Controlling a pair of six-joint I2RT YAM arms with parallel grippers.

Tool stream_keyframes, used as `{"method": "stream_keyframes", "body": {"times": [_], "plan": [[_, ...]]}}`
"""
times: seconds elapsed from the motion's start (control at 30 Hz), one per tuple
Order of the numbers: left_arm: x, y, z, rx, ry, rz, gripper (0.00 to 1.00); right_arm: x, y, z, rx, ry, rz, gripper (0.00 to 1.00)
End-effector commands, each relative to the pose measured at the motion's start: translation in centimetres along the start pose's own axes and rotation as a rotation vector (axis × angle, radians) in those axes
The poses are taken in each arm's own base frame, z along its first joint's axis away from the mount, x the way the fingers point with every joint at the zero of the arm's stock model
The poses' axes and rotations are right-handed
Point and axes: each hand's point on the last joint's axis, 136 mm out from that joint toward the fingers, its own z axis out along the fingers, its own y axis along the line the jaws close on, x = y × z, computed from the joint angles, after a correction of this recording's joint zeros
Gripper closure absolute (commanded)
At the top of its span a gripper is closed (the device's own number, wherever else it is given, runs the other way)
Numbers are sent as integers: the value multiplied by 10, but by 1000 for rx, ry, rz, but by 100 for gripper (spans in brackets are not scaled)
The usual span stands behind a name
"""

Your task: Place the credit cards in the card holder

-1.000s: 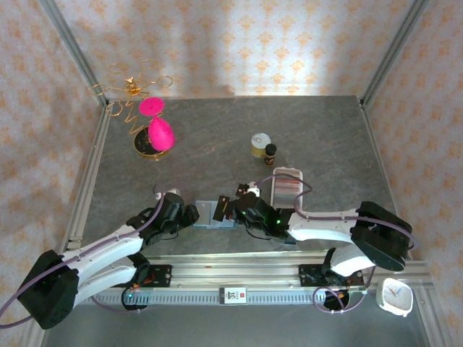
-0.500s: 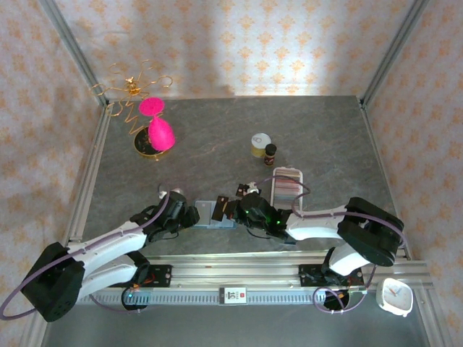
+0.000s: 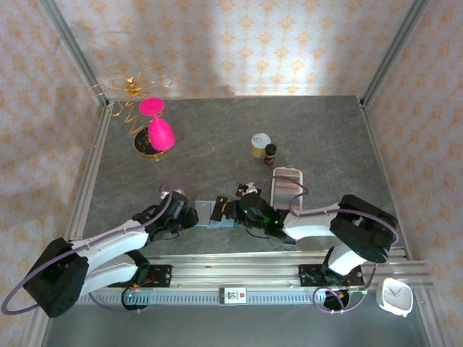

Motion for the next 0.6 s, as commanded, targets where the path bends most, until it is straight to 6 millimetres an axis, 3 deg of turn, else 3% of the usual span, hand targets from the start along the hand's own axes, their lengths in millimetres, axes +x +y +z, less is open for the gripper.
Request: {"method": "stream_keyframes", "body": {"times": [0.0, 0.57], "plan": [[6, 1, 3, 5, 19, 22, 68, 1, -4, 3, -7, 3, -15, 100], [8, 3, 4, 4, 26, 20, 71, 17, -15, 9, -1, 71, -16, 100]]}}
